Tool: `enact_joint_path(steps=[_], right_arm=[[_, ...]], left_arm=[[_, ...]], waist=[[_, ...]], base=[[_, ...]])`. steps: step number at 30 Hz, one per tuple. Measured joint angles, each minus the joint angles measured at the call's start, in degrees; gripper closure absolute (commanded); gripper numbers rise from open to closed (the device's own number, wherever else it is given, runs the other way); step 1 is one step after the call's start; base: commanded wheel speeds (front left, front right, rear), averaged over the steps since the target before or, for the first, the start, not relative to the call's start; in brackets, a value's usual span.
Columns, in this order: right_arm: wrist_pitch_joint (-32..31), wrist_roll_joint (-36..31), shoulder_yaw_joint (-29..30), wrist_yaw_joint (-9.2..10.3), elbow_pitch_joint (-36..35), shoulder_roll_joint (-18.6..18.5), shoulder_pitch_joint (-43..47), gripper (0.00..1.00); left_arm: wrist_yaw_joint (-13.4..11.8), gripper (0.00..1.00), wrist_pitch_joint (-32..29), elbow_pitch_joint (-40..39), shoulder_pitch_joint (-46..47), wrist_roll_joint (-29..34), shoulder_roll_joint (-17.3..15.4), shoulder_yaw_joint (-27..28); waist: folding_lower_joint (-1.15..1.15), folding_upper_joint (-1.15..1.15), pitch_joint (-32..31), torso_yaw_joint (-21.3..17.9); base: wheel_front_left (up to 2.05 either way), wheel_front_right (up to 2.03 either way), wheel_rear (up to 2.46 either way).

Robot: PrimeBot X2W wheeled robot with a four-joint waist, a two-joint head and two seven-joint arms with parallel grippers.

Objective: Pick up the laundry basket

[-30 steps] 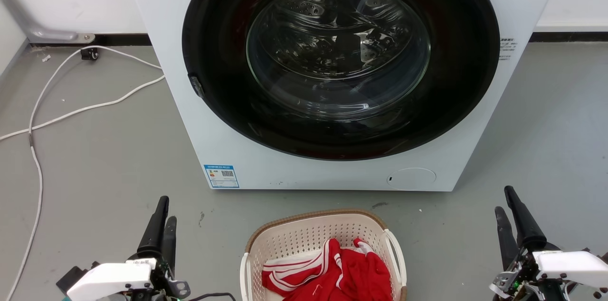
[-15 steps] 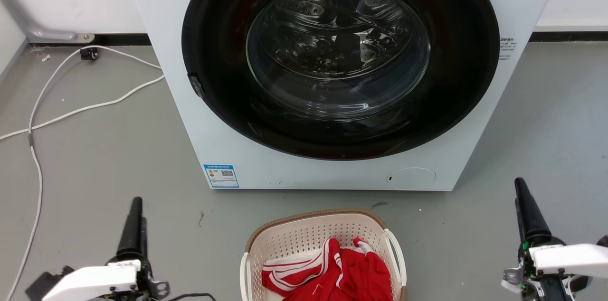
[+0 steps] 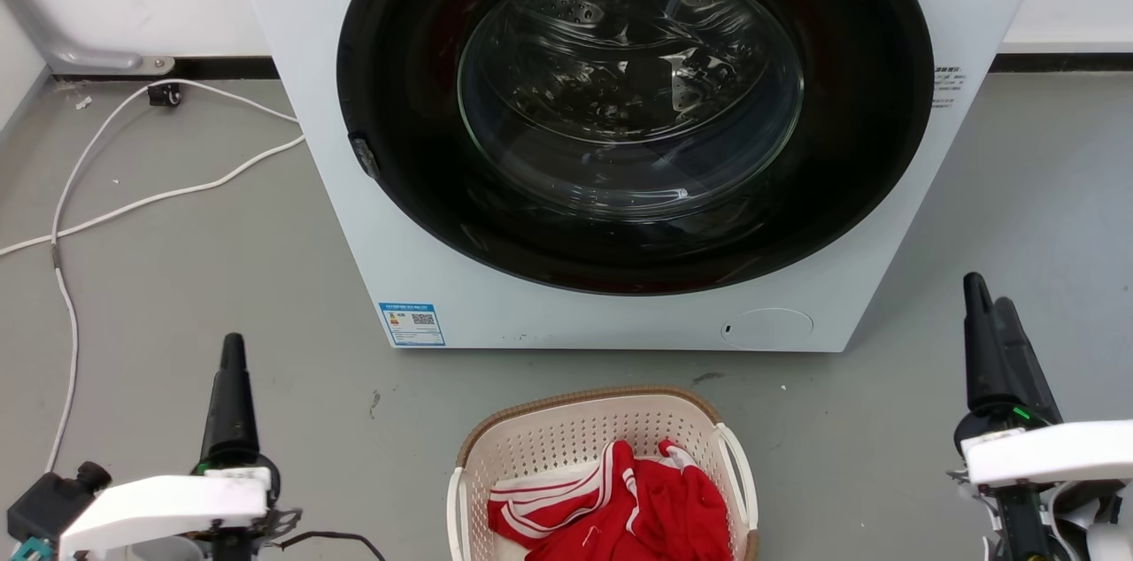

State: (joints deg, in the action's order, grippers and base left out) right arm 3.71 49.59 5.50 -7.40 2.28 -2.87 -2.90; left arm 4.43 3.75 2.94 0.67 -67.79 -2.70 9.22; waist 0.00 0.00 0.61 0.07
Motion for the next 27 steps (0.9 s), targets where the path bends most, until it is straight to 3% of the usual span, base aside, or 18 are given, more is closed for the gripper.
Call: enact_joint_path(steps=[16, 27], right_arm=[[3.0, -18.9, -4.9, 0.00, -3.4, 0.0, 1.1, 0.00], [4.8, -28.7, -6.1, -0.01, -4.0, 0.0, 1.7, 0.00]], left_arm=[[-2.3, 0.00, 3.0, -6.9, -1.8, 29.1, 0.0, -9.7], [-4.2, 0.00, 4.6, -9.3, -1.8, 41.3, -1.2, -15.8]], waist=[[0.00, 0.00, 0.3, -0.2], [0.00, 0.00, 0.4, -0.2]], base=[[0.00, 0.00, 0.00], [0.00, 0.00, 0.00]])
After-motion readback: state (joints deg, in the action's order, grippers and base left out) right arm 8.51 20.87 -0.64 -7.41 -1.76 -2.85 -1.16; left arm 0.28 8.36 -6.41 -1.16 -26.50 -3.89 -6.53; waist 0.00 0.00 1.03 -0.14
